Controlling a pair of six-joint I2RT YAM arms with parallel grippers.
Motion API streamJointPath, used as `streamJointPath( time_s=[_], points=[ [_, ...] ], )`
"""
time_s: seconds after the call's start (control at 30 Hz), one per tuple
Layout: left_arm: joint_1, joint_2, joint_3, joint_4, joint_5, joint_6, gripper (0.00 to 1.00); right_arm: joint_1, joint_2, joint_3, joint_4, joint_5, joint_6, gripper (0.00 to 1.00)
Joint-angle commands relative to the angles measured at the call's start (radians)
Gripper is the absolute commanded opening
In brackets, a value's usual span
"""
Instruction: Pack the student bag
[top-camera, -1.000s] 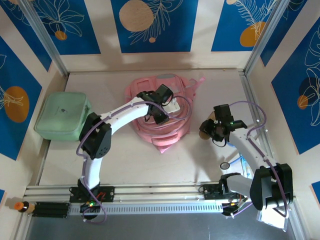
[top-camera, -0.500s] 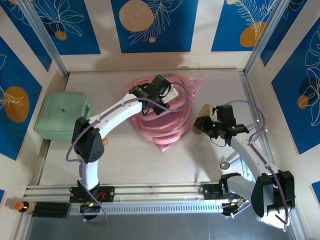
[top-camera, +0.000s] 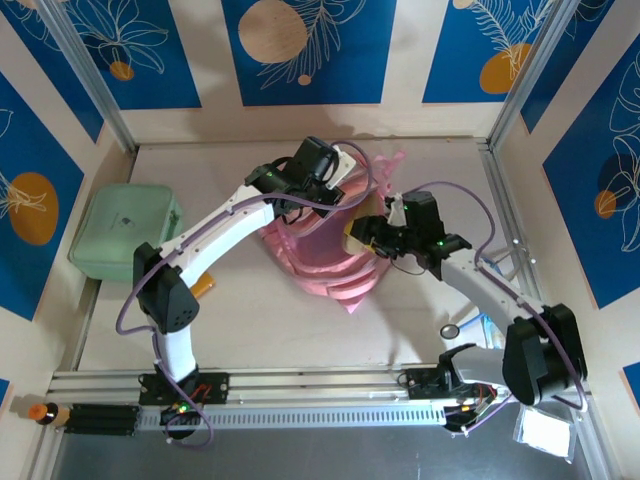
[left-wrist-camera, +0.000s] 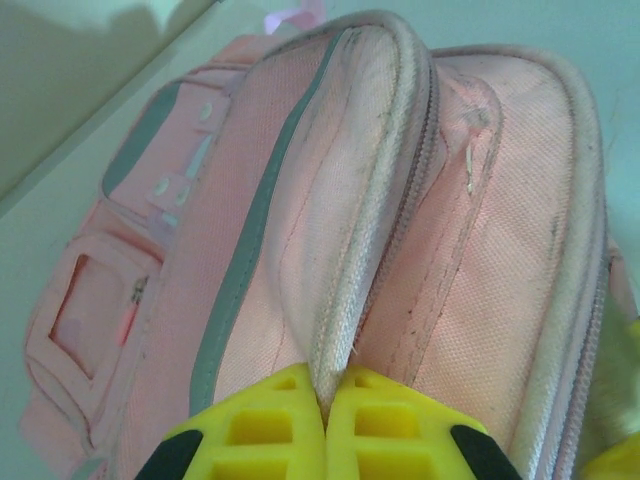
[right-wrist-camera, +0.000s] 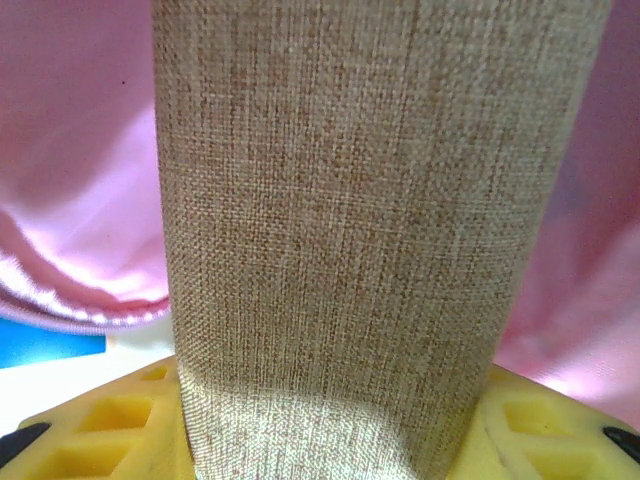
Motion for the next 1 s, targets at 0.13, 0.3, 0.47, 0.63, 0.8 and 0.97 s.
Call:
streamJointPath(
  time_s=[0.13, 0.3, 0.47, 0.63, 0.8, 0.97],
  points=[
    [-0.016, -0.037, 0.077, 0.077, 0.028, -0.066, 0.00, 0.016, 0.130, 0.100, 0.035, 0.058, 0.099, 0.43],
    [-0.016, -0.033, 0.079, 0.080, 0.042, -0.078, 0.00, 0.050, 0.232, 0.177, 0.038, 0.106, 0.129, 0.40],
    [-0.013, -0.039, 0.079, 0.098, 0.046, -0.089, 0.00, 0.073, 0.344, 0.212, 0.202, 0.135, 0.222, 0.42],
    [0.001, -0.053, 0.084, 0.122, 0.047, -0.109, 0.00, 0.088, 0.432, 0.260, 0.340, 0.184, 0.267, 0.43],
    [0.016, -0.061, 0.088, 0.150, 0.052, -0.139, 0.00, 0.099, 0.492, 0.319, 0.356, 0.195, 0.241, 0.55],
    [0.027, -0.053, 0.086, 0.162, 0.067, -0.154, 0.00, 0.094, 0.479, 0.277, 0.335, 0.202, 0.262, 0.78]
  ],
)
